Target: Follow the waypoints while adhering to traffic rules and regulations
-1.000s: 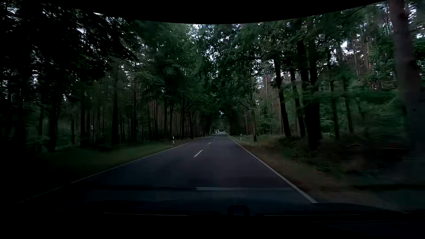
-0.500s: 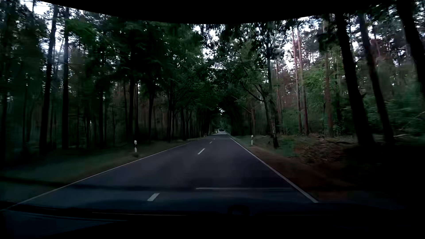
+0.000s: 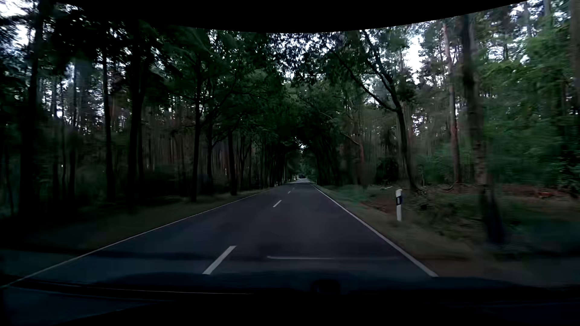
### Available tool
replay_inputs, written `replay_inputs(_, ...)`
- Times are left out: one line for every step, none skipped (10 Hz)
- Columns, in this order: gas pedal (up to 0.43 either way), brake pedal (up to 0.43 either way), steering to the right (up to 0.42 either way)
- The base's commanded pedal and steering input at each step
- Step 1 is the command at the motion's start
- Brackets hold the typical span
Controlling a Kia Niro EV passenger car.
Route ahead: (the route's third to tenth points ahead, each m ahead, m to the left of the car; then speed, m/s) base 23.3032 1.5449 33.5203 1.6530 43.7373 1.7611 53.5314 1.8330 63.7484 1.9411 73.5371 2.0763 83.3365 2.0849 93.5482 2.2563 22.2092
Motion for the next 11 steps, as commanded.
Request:
replay_inputs(0.480,0.000,-0.003)
replay_inputs(0.480,0.000,-0.003)
replay_inputs(0.469,0.000,-0.003)
replay_inputs(0.469,0.000,-0.003)
replay_inputs(0.441,0.000,-0.003)
replay_inputs(0.390,0.000,-0.003)
replay_inputs(0.350,0.000,-0.003)
replay_inputs(0.339,0.000,-0.003)
replay_inputs(0.319,0.000,-0.003)
replay_inputs(0.319,0.000,-0.004)
replay_inputs(0.319,0.000,-0.004)
